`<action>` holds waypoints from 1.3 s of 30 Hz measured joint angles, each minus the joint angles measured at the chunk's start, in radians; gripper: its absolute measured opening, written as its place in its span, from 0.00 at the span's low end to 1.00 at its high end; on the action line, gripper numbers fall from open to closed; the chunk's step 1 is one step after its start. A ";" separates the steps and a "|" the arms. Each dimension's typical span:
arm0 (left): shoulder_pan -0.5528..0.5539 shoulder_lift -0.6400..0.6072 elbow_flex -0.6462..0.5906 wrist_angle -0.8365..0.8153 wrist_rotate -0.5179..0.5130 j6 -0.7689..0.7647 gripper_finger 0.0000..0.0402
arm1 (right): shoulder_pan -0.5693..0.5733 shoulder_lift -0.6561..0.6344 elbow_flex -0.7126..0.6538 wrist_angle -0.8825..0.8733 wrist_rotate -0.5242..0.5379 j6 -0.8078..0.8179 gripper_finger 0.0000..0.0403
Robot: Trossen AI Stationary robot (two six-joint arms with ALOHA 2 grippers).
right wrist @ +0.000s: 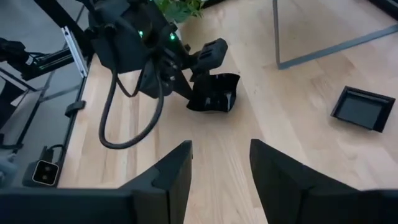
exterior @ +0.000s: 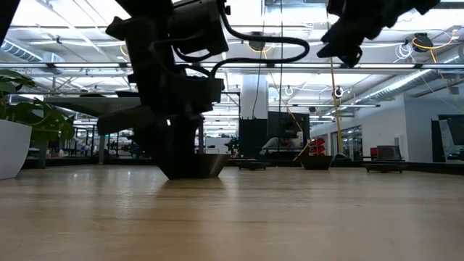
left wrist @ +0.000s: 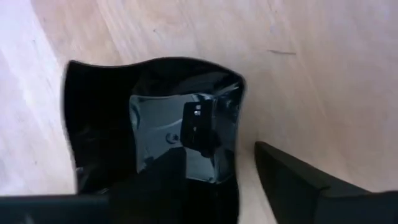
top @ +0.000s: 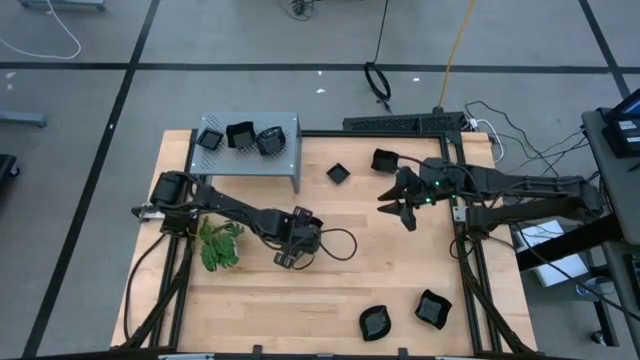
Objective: Pick & Place Mini shaped plates
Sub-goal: Stack the distorted square plate on top of the distorted square plate on the shelf
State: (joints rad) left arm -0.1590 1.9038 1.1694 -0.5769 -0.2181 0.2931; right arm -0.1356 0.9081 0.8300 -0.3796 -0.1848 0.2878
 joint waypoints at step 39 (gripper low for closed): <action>0.281 -0.669 -0.003 -0.096 -0.533 -0.428 0.01 | 0.000 -0.181 -0.585 0.825 0.000 0.360 0.37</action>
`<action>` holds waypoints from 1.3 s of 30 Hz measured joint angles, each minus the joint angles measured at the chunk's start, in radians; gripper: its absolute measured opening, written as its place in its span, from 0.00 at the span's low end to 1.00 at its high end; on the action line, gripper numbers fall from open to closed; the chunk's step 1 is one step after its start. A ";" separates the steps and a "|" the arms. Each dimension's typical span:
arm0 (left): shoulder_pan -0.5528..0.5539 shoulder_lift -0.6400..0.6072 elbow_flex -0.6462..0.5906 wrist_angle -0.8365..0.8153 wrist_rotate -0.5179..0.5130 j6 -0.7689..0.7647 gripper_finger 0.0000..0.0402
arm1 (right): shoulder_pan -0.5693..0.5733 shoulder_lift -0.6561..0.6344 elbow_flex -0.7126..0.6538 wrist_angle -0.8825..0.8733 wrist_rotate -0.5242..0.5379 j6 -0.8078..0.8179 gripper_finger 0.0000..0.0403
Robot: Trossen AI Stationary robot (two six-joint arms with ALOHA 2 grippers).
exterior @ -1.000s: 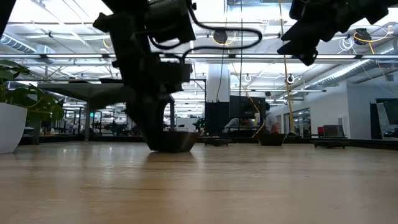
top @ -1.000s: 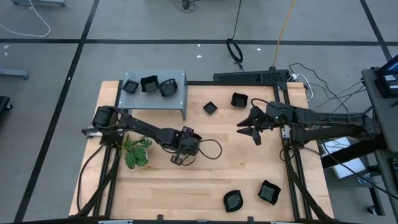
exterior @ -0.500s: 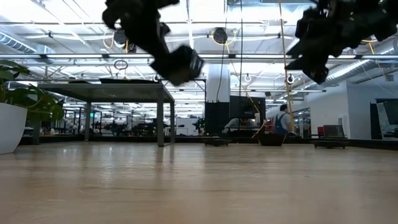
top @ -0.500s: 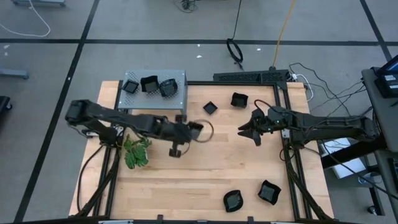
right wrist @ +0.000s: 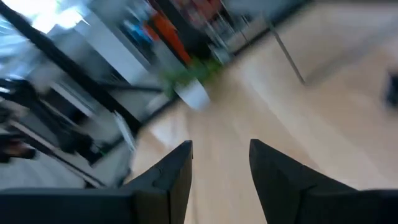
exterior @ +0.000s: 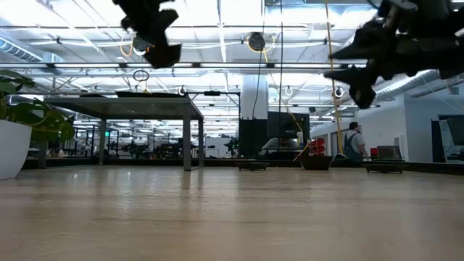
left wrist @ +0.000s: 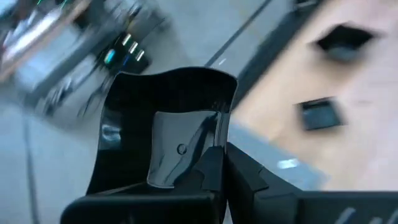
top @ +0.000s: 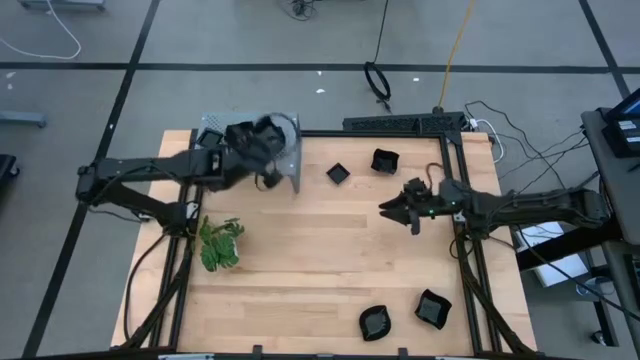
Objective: Pick & Place Mini shaped plates
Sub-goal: Stack the distorted square plate on top of the distorted square plate on the shelf
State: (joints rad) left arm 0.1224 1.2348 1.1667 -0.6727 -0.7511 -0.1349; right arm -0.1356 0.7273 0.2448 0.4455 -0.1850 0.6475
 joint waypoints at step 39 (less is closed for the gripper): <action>0.429 0.002 0.000 -0.340 0.281 0.515 0.14 | 0.000 0.001 -0.201 0.597 0.000 -0.111 0.36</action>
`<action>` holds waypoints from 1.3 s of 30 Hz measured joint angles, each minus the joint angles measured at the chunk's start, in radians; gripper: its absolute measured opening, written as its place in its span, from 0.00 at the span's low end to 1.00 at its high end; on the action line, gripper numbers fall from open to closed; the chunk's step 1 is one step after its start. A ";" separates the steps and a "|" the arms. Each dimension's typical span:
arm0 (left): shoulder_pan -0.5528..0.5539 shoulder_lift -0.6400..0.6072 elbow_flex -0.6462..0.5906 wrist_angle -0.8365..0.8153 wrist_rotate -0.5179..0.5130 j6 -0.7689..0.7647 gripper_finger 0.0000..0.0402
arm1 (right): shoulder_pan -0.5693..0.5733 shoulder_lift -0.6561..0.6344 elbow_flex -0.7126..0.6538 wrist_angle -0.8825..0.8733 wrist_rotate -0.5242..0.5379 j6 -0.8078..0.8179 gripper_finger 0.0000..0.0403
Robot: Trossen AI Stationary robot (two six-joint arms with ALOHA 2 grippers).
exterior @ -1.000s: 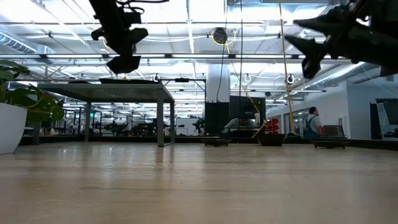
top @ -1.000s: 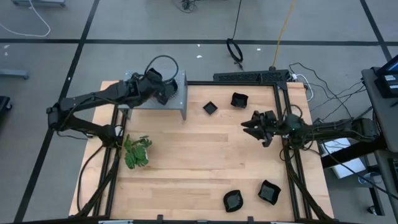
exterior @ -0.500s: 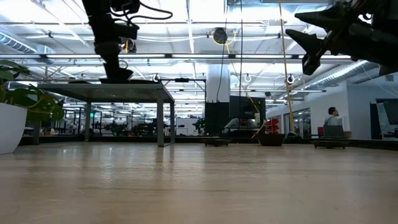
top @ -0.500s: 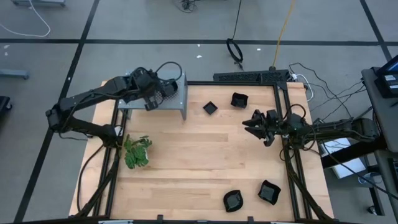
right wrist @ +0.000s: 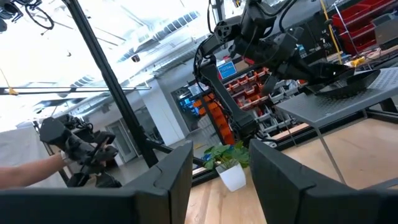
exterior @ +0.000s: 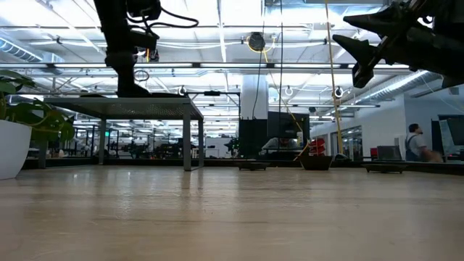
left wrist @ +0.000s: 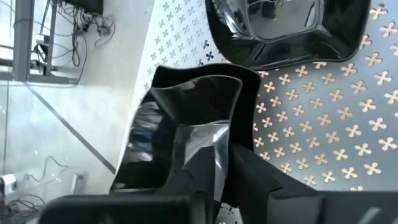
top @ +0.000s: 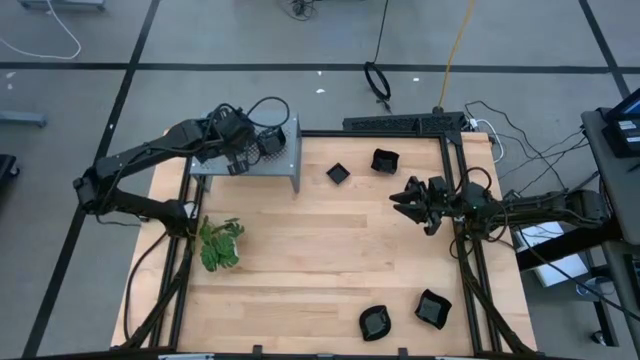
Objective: Pick & Place Mini shaped plates
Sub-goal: Stack the distorted square plate on top of the distorted square plate on the shelf
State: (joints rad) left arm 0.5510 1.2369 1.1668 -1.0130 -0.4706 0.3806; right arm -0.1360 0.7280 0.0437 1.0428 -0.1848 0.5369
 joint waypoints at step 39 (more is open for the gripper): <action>-0.406 0.089 0.002 0.844 0.190 -0.258 0.36 | 0.000 0.000 -0.001 0.000 0.000 0.000 0.36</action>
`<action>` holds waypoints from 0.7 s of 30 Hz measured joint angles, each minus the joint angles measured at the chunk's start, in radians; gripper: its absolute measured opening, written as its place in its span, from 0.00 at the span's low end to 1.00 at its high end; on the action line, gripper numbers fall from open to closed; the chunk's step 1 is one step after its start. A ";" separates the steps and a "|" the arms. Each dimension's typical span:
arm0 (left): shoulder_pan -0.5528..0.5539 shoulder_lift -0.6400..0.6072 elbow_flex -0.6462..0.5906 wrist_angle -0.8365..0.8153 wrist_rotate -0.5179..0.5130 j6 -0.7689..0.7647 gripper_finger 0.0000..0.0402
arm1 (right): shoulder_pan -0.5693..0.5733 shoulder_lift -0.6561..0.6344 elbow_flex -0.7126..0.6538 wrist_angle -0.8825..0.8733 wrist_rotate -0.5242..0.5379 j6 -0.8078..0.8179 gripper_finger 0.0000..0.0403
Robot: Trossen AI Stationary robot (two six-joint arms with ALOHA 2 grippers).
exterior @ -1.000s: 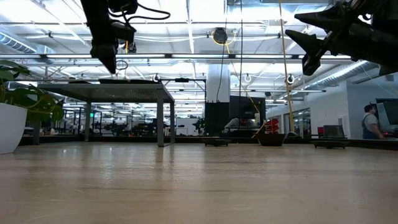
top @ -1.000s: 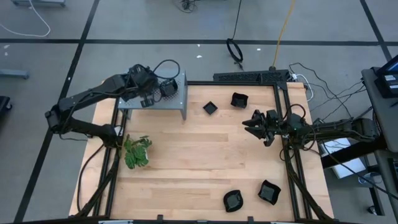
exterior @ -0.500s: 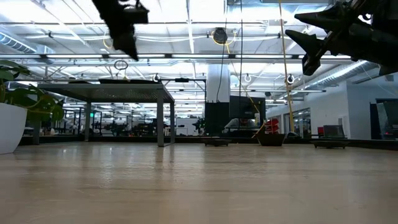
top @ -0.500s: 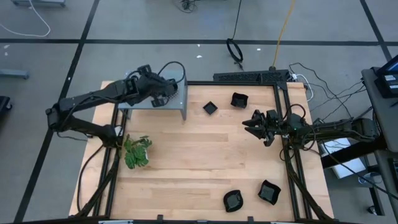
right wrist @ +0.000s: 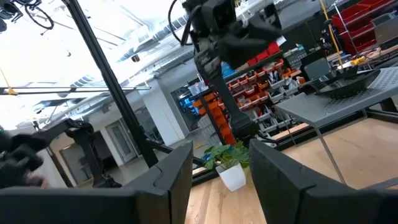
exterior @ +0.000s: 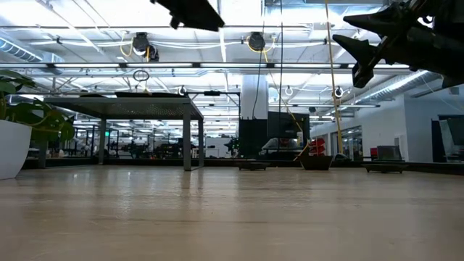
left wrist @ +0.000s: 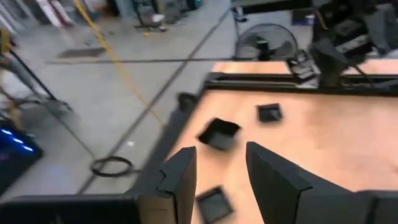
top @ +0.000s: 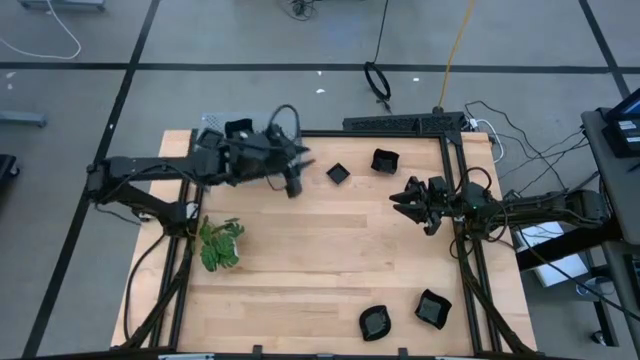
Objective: Pick & Place Mini shaped plates
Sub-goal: Stack the distorted square plate on top of the distorted square plate on the shelf
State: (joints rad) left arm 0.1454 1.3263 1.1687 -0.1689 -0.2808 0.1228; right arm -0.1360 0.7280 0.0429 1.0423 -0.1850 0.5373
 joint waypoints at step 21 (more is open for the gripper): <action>-0.056 0.477 0.065 0.161 0.006 -0.163 0.36 | 0.000 0.000 0.000 0.000 0.000 0.000 0.36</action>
State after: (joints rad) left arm 0.0898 1.8038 1.2335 -0.0078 -0.2749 -0.0399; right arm -0.1356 0.7277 0.0429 1.0427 -0.1852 0.5373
